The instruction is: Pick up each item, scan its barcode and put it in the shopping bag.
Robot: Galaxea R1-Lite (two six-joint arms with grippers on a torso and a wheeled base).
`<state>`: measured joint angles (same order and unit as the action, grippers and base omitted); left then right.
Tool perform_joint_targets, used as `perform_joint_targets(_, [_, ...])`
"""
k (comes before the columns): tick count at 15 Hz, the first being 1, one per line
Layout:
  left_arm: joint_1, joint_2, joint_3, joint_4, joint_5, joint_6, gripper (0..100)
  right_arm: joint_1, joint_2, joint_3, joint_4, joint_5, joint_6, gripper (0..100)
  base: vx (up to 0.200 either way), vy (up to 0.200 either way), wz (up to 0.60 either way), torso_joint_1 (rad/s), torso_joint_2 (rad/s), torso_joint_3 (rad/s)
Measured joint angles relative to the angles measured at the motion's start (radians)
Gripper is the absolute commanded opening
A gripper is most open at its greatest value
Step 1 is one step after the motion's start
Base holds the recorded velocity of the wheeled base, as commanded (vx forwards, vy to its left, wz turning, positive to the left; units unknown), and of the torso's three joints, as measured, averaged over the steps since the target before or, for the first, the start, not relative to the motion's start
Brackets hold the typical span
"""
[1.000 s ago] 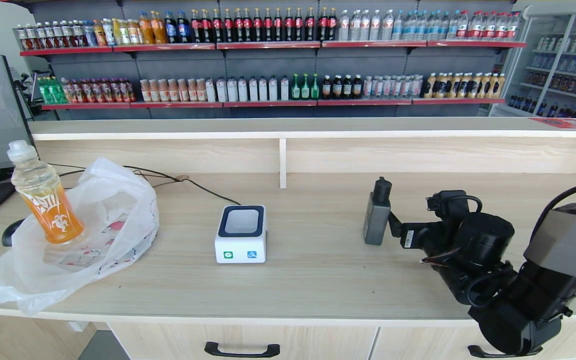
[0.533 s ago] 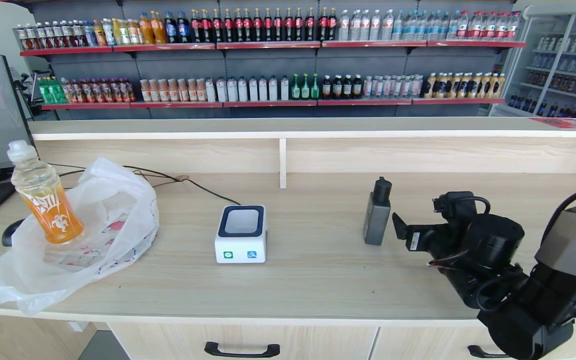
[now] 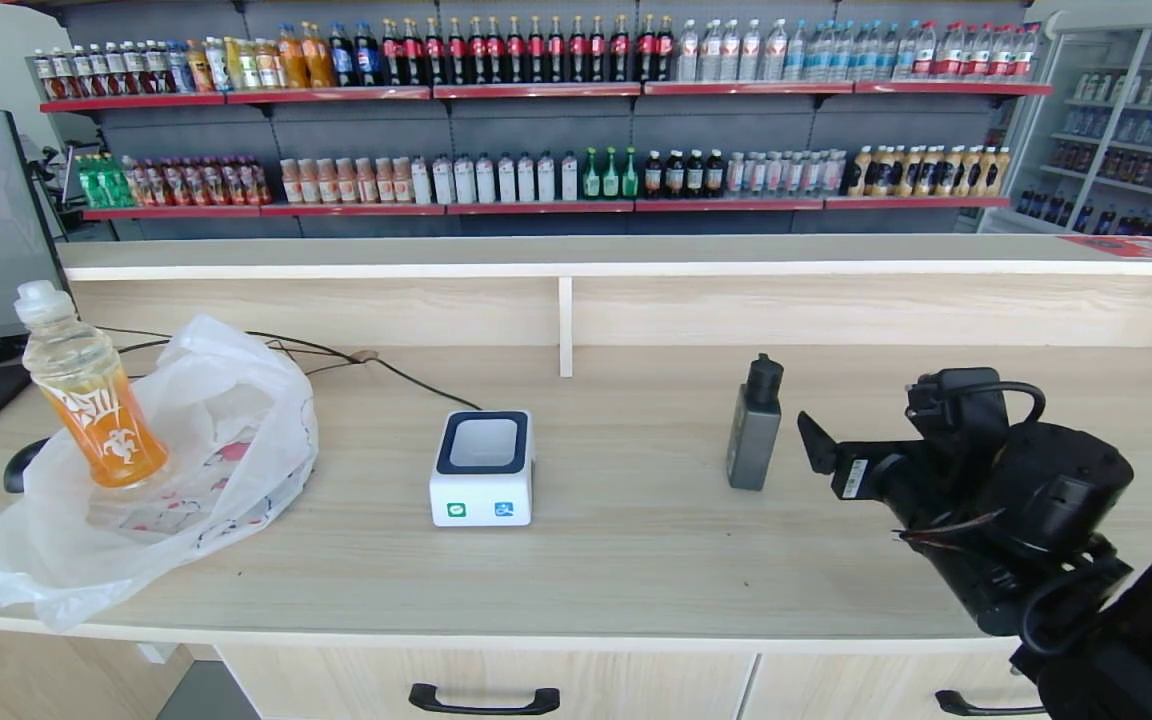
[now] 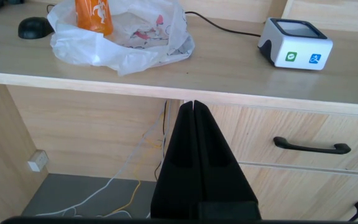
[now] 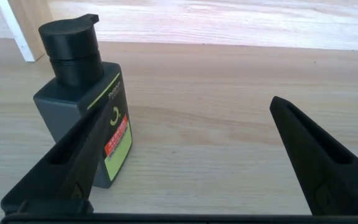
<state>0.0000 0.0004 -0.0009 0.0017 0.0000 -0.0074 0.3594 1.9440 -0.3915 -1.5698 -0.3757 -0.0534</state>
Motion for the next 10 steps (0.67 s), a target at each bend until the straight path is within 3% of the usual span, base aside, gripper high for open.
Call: perform_joint_targets(10, [0.000, 0.000, 0.000, 0.000, 0.000, 0.000, 0, 0.115, -0.047, 0.056, 0.000, -0.004, -0.001, 100, 0.000, 0.000, 0.00, 0.000, 0.00, 0.000])
